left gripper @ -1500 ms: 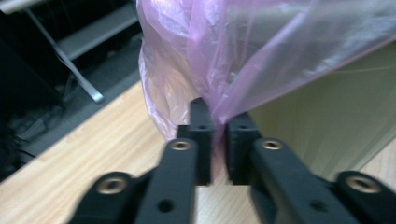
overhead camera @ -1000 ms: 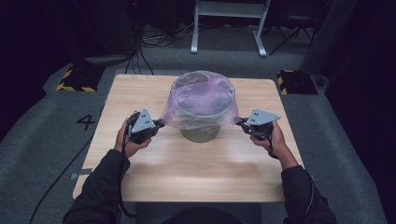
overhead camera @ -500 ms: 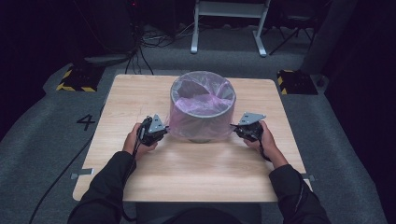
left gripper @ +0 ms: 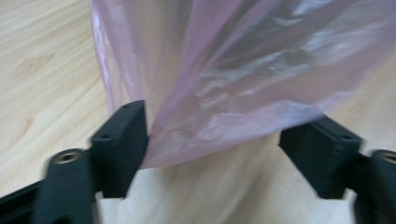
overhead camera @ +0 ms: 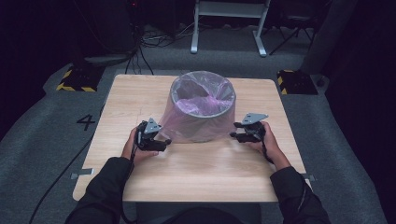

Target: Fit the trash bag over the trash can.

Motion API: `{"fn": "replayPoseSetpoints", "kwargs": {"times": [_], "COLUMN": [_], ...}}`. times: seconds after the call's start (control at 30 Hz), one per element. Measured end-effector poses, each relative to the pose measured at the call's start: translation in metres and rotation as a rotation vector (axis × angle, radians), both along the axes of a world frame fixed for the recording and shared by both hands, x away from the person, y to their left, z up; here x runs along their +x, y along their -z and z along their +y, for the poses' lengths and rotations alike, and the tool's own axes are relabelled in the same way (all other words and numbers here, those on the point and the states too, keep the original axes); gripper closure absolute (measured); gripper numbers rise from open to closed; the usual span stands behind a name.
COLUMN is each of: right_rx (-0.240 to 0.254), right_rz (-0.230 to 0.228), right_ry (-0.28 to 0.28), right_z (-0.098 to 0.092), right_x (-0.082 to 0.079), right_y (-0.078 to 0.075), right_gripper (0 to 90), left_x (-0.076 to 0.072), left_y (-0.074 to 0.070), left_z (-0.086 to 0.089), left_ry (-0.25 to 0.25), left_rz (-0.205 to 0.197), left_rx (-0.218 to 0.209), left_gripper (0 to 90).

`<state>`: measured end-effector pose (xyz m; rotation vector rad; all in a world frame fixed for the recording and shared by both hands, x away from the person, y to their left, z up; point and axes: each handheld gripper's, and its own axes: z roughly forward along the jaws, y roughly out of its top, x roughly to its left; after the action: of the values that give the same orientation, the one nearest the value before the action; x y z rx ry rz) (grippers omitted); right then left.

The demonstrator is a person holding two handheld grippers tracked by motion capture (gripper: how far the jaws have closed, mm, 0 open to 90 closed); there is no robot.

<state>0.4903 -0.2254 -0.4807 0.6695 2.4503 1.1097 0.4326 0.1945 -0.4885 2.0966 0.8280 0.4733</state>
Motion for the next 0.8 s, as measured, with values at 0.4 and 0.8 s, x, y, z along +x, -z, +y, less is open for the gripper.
{"fn": "replayPoseSetpoints", "kwargs": {"times": [0.4, 0.8], "right_rx": [0.115, 0.083], "right_rz": [0.006, 0.002], "right_ry": [0.062, 0.083], "right_z": [-0.033, -0.021], "right_x": [-0.015, -0.013], "right_y": [-0.017, -0.021], "right_gripper": [25.1, 25.1], "left_x": [-0.022, -0.016], "left_y": [-0.019, -0.014], "left_z": [0.010, -0.006], "left_ry": [-0.171, -0.078], "left_rz": [-0.065, 0.078], "left_rx": [-0.061, 0.062], "left_gripper": [17.7, 16.2]}}
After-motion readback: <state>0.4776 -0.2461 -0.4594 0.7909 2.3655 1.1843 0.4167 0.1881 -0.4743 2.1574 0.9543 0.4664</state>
